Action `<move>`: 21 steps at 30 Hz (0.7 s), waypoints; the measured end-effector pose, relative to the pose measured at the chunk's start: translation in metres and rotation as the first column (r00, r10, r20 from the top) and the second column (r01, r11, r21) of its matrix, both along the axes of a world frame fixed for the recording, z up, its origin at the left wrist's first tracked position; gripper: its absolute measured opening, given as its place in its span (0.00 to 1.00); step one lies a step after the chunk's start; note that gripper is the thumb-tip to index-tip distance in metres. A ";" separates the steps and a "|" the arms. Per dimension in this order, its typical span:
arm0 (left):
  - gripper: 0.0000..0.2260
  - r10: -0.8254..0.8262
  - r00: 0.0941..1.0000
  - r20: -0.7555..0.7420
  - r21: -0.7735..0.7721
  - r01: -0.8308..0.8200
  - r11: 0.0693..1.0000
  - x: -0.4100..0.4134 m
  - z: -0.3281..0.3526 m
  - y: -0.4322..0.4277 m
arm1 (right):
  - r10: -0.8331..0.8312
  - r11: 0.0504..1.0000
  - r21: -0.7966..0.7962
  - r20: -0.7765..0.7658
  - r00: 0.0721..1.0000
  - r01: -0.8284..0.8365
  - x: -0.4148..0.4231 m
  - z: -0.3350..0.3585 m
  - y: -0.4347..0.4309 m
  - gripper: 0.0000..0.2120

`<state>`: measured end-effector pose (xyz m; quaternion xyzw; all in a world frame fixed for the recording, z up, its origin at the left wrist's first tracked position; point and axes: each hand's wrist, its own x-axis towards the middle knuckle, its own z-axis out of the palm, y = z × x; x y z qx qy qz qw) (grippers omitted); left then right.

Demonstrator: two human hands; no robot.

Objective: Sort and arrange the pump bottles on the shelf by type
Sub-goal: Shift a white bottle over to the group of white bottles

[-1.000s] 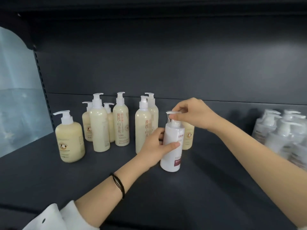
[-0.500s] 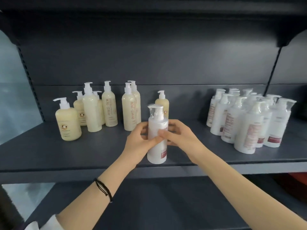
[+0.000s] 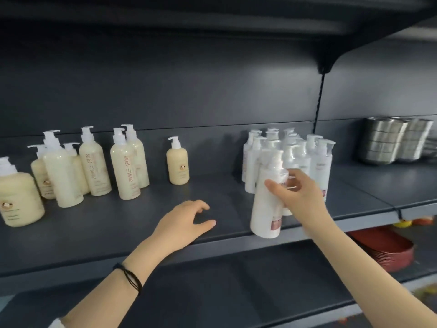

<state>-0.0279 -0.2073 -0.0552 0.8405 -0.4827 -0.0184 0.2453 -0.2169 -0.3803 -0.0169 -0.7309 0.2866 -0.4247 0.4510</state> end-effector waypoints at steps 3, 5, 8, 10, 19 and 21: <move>0.21 0.059 0.960 0.275 0.117 -0.095 0.989 -0.001 -0.005 -0.025 | -0.115 0.992 -0.052 -0.001 0.993 0.115 -0.036 0.004 -0.040 0.17; 0.23 0.105 0.929 0.354 0.140 -0.164 0.977 0.001 -0.009 -0.041 | -0.170 0.983 -0.071 0.012 0.985 0.171 -0.052 0.004 -0.066 0.17; 0.24 0.181 0.916 0.358 0.173 -0.255 0.951 0.003 -0.017 -0.055 | -0.213 0.972 -0.103 0.002 0.977 0.212 -0.065 0.002 -0.100 0.17; 0.23 0.218 0.915 0.338 0.188 -0.293 0.937 0.002 -0.022 -0.060 | -0.224 0.968 -0.127 -0.034 0.974 0.218 -0.066 -0.001 -0.119 0.18; 0.23 0.319 0.890 0.327 0.226 -0.401 0.888 0.001 -0.021 -0.058 | -0.169 0.982 -0.093 -0.070 0.983 0.162 -0.061 -0.012 -0.158 0.23; 0.23 0.326 0.884 0.335 0.239 -0.414 0.878 0.003 -0.019 -0.054 | -0.174 0.978 -0.127 -0.061 0.983 0.165 -0.062 -0.011 -0.155 0.27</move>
